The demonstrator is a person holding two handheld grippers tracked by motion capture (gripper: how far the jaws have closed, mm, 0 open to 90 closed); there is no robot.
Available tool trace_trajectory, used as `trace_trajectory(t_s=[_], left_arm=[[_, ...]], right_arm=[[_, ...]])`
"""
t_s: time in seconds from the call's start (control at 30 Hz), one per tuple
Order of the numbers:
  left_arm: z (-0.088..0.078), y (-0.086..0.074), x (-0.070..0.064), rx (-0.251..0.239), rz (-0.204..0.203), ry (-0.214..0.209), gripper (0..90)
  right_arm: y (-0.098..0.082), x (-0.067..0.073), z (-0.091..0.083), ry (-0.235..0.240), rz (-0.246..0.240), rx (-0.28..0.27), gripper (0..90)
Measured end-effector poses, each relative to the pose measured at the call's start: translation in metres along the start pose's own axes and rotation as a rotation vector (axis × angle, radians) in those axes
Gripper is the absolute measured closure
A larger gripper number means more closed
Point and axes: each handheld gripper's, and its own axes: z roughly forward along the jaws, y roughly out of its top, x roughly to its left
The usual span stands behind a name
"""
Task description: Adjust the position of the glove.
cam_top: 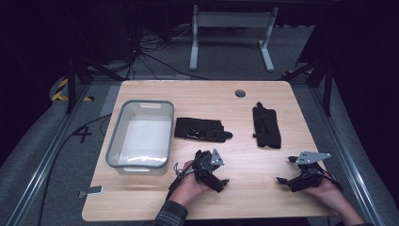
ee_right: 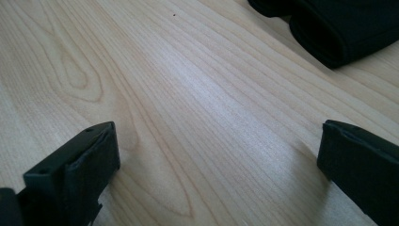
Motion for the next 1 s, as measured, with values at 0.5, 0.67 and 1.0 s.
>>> trace_trajectory(t_s=[0.5, 0.67, 1.0], left_arm=[[-0.006, -0.005, 0.002, 0.014, -0.01, 0.008, 0.1], [-0.007, -0.006, 0.003, 0.014, -0.01, 0.007, 0.0], [-0.006, -0.006, 0.005, -0.002, 0.008, -0.007, 0.0]], right_arm=[[0.009, -0.004, -0.002, 0.031, 0.026, 0.032, 13.4], [0.016, -0.013, -0.005, 0.042, 0.041, 0.011, 23.4], [0.031, -0.027, -0.004, 0.073, 0.03, -0.023, 54.8]])
